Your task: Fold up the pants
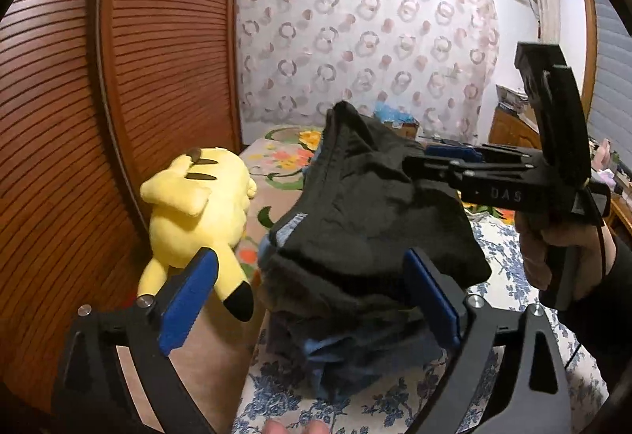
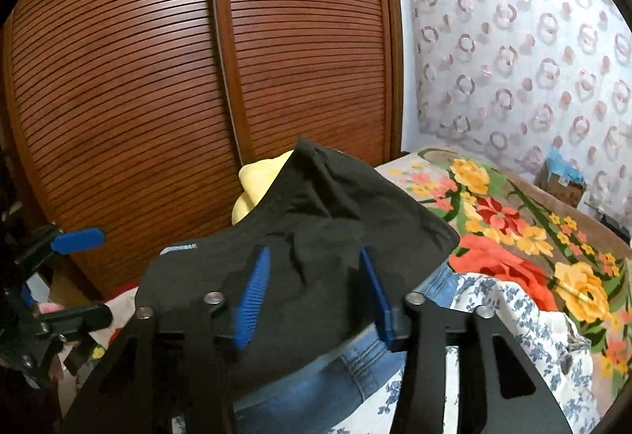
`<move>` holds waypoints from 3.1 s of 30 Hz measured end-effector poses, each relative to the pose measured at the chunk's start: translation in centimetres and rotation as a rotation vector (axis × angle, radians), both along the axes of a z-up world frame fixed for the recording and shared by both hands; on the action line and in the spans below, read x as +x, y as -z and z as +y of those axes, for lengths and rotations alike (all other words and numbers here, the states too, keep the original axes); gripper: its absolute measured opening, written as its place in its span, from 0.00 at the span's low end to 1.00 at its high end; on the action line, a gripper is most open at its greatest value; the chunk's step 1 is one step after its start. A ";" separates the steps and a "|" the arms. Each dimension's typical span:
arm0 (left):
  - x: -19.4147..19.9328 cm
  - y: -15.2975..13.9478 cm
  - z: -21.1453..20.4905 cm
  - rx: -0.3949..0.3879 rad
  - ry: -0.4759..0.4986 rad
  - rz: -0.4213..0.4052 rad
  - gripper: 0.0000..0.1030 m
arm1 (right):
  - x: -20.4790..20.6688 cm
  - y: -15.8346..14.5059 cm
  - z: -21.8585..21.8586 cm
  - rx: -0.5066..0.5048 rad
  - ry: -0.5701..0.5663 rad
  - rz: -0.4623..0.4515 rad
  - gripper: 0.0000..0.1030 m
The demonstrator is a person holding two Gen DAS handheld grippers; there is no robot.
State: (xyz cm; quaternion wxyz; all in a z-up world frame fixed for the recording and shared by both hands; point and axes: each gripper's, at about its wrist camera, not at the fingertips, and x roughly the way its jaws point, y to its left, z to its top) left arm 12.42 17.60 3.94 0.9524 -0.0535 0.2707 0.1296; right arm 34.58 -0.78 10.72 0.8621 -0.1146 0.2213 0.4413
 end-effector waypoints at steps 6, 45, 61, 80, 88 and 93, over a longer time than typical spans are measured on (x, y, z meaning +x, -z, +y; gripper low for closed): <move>-1.0 -0.3 0.3 -0.014 -0.014 -0.017 1.00 | -1.1 0.2 0.0 -0.003 0.039 -0.006 0.90; -6.8 -0.4 -3.0 0.001 0.035 -0.022 1.00 | -14.4 0.3 -6.6 0.015 0.217 -0.042 0.99; -6.5 0.9 -9.2 -0.016 0.175 0.008 1.00 | -21.8 0.4 -14.7 0.052 0.421 -0.040 0.99; -6.5 -0.9 -20.7 0.001 0.364 0.003 1.00 | -30.3 -0.5 -25.2 0.100 0.659 -0.053 0.99; -6.7 -3.5 -23.5 0.025 0.405 -0.034 1.00 | -32.2 -2.7 -26.6 0.125 0.719 -0.092 0.99; -7.6 -5.5 -23.7 0.023 0.420 -0.068 1.00 | -33.6 -3.6 -26.6 0.149 0.727 -0.123 0.99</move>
